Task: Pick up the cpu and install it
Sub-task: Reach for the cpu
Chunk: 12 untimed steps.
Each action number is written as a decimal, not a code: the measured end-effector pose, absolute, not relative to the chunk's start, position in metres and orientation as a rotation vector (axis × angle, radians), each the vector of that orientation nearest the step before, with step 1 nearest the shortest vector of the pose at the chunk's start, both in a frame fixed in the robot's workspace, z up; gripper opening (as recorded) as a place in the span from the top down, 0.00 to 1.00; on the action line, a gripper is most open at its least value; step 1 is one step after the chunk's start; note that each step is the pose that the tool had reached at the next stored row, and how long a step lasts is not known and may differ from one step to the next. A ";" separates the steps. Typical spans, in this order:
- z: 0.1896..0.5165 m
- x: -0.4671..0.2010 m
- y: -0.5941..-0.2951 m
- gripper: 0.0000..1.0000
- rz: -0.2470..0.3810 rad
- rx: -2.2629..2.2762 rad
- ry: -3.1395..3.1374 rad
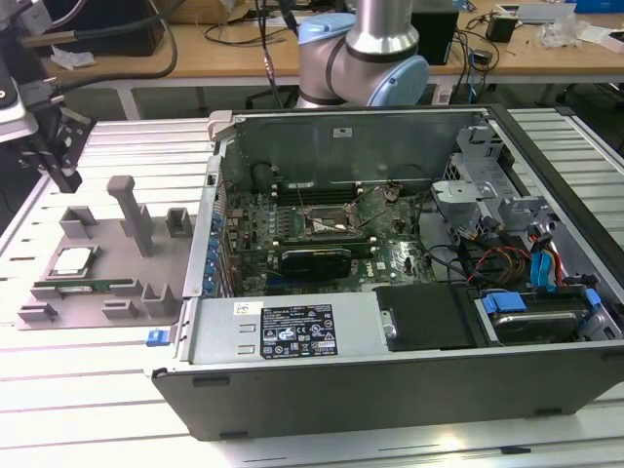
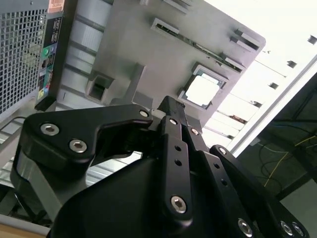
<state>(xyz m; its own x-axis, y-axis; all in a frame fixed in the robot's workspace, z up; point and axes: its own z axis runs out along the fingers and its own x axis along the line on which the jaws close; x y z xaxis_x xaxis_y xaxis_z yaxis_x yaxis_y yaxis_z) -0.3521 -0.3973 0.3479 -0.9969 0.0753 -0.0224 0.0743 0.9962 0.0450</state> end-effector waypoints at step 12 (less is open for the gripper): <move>0.333 -0.373 -0.393 0.89 0.069 0.117 3.115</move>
